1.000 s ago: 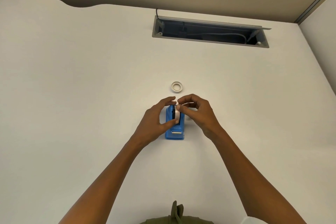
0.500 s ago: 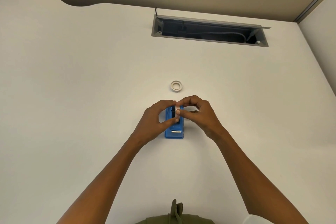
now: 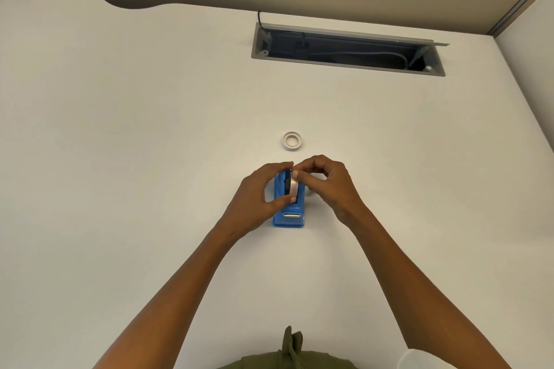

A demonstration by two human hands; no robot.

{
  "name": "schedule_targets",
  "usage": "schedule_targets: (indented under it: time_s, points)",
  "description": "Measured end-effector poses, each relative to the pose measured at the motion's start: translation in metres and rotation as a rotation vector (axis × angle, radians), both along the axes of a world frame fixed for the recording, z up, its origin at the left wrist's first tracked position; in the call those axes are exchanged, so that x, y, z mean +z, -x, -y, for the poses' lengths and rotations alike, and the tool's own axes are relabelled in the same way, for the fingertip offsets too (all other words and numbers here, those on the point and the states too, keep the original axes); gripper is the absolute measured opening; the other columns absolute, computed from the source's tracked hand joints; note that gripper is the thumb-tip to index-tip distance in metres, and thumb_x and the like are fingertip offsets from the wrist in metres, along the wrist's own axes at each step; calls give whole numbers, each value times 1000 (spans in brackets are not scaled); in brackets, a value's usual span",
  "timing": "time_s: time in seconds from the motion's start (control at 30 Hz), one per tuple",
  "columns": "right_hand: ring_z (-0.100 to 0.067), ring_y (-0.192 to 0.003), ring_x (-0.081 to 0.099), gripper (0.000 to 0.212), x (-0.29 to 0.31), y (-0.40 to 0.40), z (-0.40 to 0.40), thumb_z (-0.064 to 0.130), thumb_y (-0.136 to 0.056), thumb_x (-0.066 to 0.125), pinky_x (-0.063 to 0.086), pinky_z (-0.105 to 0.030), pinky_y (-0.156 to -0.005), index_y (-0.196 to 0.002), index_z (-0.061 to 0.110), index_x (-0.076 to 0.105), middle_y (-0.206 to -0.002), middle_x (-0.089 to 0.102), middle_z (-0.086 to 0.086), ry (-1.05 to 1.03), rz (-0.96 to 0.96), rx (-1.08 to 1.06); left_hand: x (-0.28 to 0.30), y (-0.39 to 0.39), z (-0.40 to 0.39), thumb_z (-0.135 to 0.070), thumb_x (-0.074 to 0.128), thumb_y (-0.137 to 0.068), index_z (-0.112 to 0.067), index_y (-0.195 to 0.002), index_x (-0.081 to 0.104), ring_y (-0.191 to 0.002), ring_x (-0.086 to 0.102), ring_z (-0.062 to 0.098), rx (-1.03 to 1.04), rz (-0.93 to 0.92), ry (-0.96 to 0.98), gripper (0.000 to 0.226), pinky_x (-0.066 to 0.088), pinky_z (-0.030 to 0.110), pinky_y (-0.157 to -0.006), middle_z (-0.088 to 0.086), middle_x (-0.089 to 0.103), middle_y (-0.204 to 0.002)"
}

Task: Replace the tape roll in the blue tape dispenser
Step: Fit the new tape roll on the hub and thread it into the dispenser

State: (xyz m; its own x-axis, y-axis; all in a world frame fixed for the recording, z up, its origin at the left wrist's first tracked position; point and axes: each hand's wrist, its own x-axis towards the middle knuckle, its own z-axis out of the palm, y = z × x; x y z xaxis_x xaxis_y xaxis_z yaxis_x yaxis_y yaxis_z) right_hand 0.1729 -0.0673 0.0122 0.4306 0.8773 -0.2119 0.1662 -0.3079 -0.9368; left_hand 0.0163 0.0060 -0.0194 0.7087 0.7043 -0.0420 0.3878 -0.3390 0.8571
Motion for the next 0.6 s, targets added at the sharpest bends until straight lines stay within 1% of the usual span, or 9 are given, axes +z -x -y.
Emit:
schedule_targets:
  time_s: [0.07, 0.17, 0.27, 0.33, 0.4, 0.47, 0.53, 0.6]
  points:
    - [-10, -86, 63, 3, 0, 0, -2, 16, -82, 71, 50, -31, -82, -82, 17, 68, -88, 70, 1, 14, 3, -3, -1, 0, -1, -34, 72, -77, -45, -125, 39, -101, 32, -33, 2, 9, 13, 59, 25, 0, -86, -37, 37, -117]
    - [-10, -85, 63, 2, 0, 1, -6, 16, -84, 69, 49, -28, -77, -86, 15, 69, -89, 70, 1, 31, 5, -10, 0, -1, -2, -33, 72, -77, -40, -128, 42, -103, 38, -25, 16, 22, 34, 60, 30, 11, -92, -34, 42, -119]
    - [-6, -85, 62, 5, 0, 1, -6, 16, -87, 66, 48, -25, -76, -92, 15, 68, -89, 69, 4, 3, 25, -36, 3, -1, -2, -32, 71, -78, -54, -116, 41, -103, 39, -27, 12, 38, 12, 54, 31, 11, -88, -41, 42, -114]
    - [-6, -85, 63, 4, -1, 0, -3, 18, -86, 67, 48, -24, -77, -90, 17, 68, -88, 70, 6, -18, 22, -26, 4, 0, -1, -33, 70, -78, -55, -114, 40, -104, 38, -27, 13, 40, 17, 51, 32, 13, -89, -43, 40, -113]
    - [-7, -91, 63, 8, -3, -1, 1, 19, -84, 70, 49, -23, -81, -91, 17, 68, -93, 70, 4, -19, 11, 8, 3, -1, -1, -35, 70, -78, -48, -122, 41, -104, 38, -27, 19, 43, 30, 54, 33, 16, -92, -43, 40, -114]
    - [-9, -98, 62, 16, -5, -2, 5, 18, -82, 72, 47, -17, -83, -97, 18, 67, -101, 69, 3, -1, -6, 54, 1, -1, -1, -37, 70, -78, -42, -127, 39, -103, 39, -27, 29, 49, 36, 59, 33, 14, -92, -43, 39, -113]
    - [-5, -101, 60, 22, -4, -4, 7, 17, -80, 73, 47, -11, -79, -99, 24, 64, -105, 66, 5, 9, -9, 109, 0, -2, 0, -38, 70, -77, -39, -129, 40, -103, 42, -21, 35, 55, 42, 60, 33, 15, -92, -42, 39, -113]
    - [-4, -101, 60, 24, -4, -4, 7, 15, -80, 74, 48, -12, -80, -98, 26, 64, -106, 65, 6, 8, 6, 127, 0, -2, 0, -39, 70, -78, -37, -131, 41, -105, 43, -14, 38, 51, 44, 61, 34, 18, -94, -37, 42, -116]
